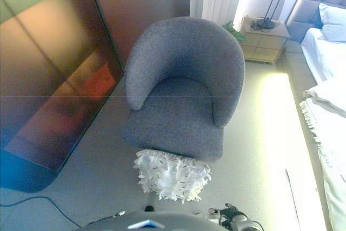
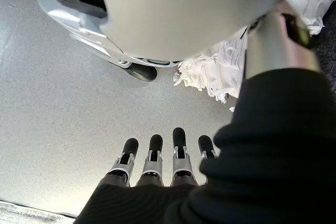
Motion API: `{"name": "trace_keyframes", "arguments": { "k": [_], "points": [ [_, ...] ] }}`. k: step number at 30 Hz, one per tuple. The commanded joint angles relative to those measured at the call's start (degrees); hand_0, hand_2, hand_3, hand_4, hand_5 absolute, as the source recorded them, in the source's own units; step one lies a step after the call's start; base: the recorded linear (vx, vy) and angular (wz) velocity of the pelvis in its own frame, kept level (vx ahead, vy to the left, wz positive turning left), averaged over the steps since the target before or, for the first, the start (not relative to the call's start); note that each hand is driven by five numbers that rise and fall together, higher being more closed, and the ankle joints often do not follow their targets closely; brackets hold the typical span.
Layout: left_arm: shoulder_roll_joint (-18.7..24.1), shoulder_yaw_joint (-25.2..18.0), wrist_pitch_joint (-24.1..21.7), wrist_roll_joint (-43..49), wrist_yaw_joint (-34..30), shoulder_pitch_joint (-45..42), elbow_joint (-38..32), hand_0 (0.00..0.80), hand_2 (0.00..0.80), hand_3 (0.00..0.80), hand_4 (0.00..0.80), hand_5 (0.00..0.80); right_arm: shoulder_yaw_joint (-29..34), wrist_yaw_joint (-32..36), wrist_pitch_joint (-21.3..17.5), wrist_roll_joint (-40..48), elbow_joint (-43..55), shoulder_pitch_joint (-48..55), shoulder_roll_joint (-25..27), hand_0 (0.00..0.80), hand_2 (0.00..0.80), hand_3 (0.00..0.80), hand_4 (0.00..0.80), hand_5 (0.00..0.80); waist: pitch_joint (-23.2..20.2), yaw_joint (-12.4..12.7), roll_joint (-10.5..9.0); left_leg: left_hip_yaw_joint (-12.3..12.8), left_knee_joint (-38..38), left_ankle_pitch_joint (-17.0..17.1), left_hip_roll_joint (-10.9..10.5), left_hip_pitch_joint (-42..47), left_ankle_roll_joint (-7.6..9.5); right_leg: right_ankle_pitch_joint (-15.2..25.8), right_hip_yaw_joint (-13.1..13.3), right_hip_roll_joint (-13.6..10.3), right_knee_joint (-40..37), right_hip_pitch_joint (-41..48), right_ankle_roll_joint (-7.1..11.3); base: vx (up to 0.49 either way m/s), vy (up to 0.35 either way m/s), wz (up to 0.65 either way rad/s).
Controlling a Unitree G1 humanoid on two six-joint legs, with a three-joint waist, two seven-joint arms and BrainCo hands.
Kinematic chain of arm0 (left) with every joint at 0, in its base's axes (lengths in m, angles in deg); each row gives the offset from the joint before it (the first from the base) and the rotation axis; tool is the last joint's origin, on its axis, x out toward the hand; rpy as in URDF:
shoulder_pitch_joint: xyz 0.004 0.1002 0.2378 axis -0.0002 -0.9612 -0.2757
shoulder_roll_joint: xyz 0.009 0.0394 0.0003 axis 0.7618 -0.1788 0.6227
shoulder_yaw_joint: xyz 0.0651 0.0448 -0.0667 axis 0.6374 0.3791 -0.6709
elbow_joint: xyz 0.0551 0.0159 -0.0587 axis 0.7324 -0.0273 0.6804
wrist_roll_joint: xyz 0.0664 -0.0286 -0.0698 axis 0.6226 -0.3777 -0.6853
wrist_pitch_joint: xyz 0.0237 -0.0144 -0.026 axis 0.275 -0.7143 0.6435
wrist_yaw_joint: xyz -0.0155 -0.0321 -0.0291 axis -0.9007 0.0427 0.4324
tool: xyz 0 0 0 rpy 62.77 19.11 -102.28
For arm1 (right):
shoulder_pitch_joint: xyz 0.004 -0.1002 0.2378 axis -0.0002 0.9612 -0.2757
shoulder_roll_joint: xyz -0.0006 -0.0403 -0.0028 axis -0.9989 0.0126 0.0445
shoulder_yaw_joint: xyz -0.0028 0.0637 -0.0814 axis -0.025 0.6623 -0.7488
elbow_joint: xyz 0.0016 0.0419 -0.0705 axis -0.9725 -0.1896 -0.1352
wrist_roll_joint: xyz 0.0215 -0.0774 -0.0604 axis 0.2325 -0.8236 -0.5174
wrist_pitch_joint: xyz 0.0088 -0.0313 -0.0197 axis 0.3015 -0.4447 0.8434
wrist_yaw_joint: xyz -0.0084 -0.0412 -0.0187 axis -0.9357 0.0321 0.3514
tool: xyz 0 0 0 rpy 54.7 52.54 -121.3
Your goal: Pick up the cushion and take it to the sofa
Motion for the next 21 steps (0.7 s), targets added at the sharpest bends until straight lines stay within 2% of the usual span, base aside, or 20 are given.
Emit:
{"name": "trace_keyframes", "arguments": {
  "k": [1, 2, 7, 11, 21],
  "points": [
    [-1.46, 0.77, -0.71, 0.21, 1.03, 3.76, 3.79, 0.0, 0.0, 0.0, 0.0, 0.0, -1.72, -0.31, 0.22, -0.23, -3.65, -2.46, -0.58, 0.0, 0.0, 0.0, 0.0, 0.0, 0.85, 0.7, -1.46, -0.14, 0.09, -4.95, -2.27, 1.96, 2.37, 1.75, 1.79, -1.01, 0.15, -2.29, 2.05, 0.0, 0.0, 0.0],
    [-1.47, 0.62, -1.9, -0.38, 0.21, 3.78, 3.8, 0.0, 0.0, 0.0, 0.0, 0.0, -1.69, -0.31, 0.28, -0.24, -3.69, -2.54, -0.57, 0.0, 0.0, 0.0, 0.0, 0.0, 0.87, 0.71, -1.45, -0.14, 0.09, -4.93, -2.27, 1.95, 2.35, 1.8, 1.8, -1.01, 0.13, -2.3, 2.09, 0.0, 0.0, 0.0],
    [-1.63, 0.44, -1.73, -0.21, -0.2, 3.82, 3.45, 0.0, 0.0, 0.0, 0.0, 0.0, -1.53, -0.16, -0.19, -0.19, -3.76, -2.59, -0.41, 0.0, 0.0, 0.0, 0.0, 0.0, 1.1, 0.82, -1.44, -0.05, 0.09, -4.89, -2.18, 1.89, 2.27, 1.92, 1.66, -1.05, 0.12, -2.36, 2.19, 0.024, -0.005, 0.0],
    [-1.51, 0.63, -2.79, -0.58, 1.07, 3.78, 2.93, 0.0, 0.0, 0.0, 0.0, 0.0, -1.84, -1.27, -2.68, 0.8, -3.1, -2.98, -0.04, 0.0, 0.0, 0.0, 0.0, 0.0, 2.19, 0.91, -1.26, 0.08, 0.09, -4.38, -2.0, 1.08, 2.16, 2.13, 1.73, -1.2, 0.62, -3.47, 2.21, 0.029, -0.003, 0.0],
    [-0.56, 3.72, -10.16, -7.5, 4.57, 11.82, -0.69, 0.0, 0.0, 0.0, 0.0, 0.0, -3.28, -6.86, -6.28, 8.36, 0.63, -12.55, 3.5, 0.0, 0.0, 0.0, 0.0, 0.0, 12.24, 1.38, 0.61, -1.15, 4.45, -1.31, -2.49, -13.71, 2.59, 4.17, 3.08, -1.84, 5.07, -18.83, 1.1, -0.173, 0.041, 0.02]
  ]
}}
